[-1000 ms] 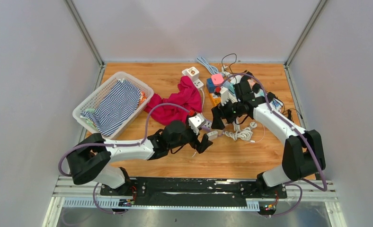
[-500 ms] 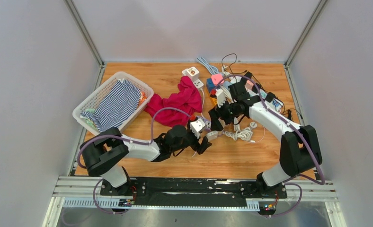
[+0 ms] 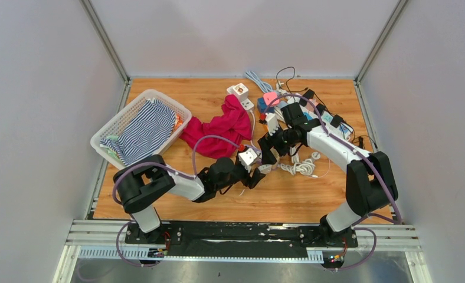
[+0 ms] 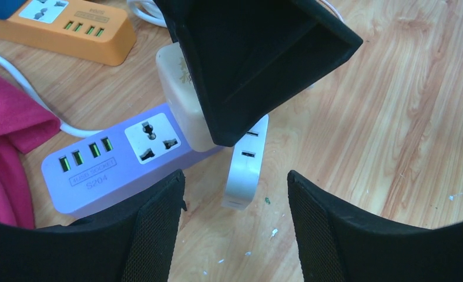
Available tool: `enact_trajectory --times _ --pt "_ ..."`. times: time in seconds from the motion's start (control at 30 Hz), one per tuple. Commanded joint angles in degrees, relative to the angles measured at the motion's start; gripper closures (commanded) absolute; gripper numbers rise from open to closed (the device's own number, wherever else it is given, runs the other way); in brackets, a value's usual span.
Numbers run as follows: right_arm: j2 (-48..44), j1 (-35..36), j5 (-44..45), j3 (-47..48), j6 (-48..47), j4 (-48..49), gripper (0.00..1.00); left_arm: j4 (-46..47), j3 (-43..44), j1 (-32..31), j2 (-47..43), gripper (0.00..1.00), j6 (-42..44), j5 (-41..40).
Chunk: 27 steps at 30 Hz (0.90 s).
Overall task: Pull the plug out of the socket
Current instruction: Remove the plug from the socket.
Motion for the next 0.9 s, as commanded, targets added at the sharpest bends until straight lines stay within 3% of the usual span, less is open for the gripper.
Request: enact_trajectory --times 0.0,0.4,0.7,0.87 --pt "0.69 0.84 1.21 1.13 -1.02 -1.92 0.11 8.79 -1.41 -0.01 3.41 0.34 0.82 -0.75" --pt "0.89 0.82 1.52 1.14 -0.98 -2.02 0.12 12.37 -0.89 -0.03 6.97 0.41 -0.24 -1.95" --pt "1.05 0.77 1.56 1.15 -1.07 -2.01 0.13 12.37 0.23 0.03 8.41 0.52 -1.2 -1.61" --pt "1.36 0.82 1.56 1.13 -1.16 -2.1 0.15 12.37 1.06 -0.01 9.32 0.64 -1.81 -0.65"
